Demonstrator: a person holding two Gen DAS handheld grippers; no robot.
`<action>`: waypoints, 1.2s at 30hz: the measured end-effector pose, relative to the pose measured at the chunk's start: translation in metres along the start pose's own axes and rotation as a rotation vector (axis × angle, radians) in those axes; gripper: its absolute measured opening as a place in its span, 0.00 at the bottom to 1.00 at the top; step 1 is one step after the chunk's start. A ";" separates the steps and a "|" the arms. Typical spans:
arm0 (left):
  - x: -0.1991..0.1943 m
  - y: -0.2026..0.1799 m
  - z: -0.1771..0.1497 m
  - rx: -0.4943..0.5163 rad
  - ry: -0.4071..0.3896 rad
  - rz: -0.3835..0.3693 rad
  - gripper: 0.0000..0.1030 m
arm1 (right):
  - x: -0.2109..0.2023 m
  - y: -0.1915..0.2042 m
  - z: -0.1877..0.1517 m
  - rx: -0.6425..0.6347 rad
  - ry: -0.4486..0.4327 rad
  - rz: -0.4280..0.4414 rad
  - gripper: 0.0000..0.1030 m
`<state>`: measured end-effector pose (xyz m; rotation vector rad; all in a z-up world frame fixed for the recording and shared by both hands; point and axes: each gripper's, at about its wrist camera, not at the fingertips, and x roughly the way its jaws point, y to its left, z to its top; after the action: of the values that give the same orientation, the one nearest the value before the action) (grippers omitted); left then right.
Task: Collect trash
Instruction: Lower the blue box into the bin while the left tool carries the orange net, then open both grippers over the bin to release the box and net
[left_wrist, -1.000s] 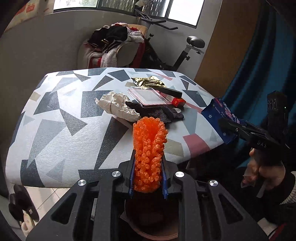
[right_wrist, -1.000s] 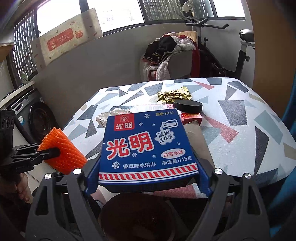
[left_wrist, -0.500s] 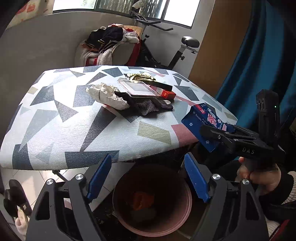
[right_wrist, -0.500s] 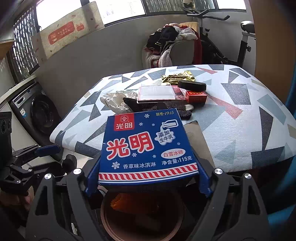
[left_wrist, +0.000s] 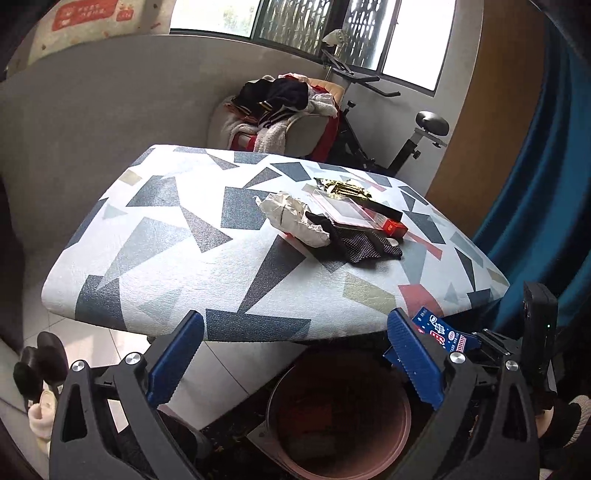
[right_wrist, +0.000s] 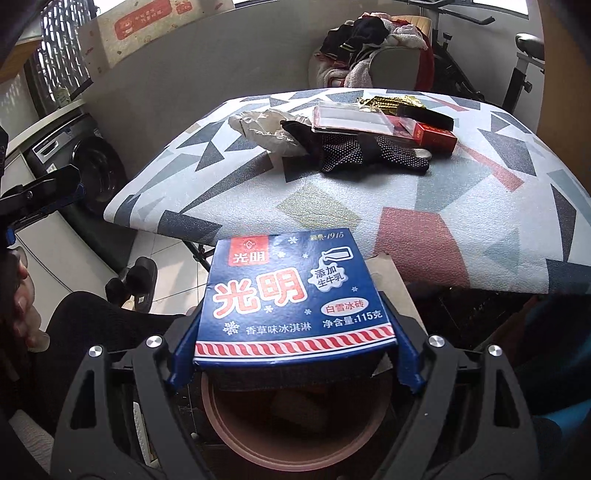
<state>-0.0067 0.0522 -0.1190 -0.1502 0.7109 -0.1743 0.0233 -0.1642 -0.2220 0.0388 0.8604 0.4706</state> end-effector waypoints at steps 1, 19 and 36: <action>0.000 0.003 -0.001 -0.007 0.001 0.004 0.94 | 0.001 0.000 0.000 0.000 0.003 0.000 0.80; 0.009 0.011 -0.008 -0.038 0.032 0.010 0.94 | 0.008 -0.005 -0.003 0.023 0.032 -0.023 0.92; 0.013 0.017 -0.011 -0.065 0.035 0.014 0.94 | 0.011 -0.020 -0.004 0.079 0.037 -0.046 0.94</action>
<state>-0.0027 0.0654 -0.1389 -0.2048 0.7525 -0.1404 0.0342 -0.1777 -0.2373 0.0833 0.9138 0.3955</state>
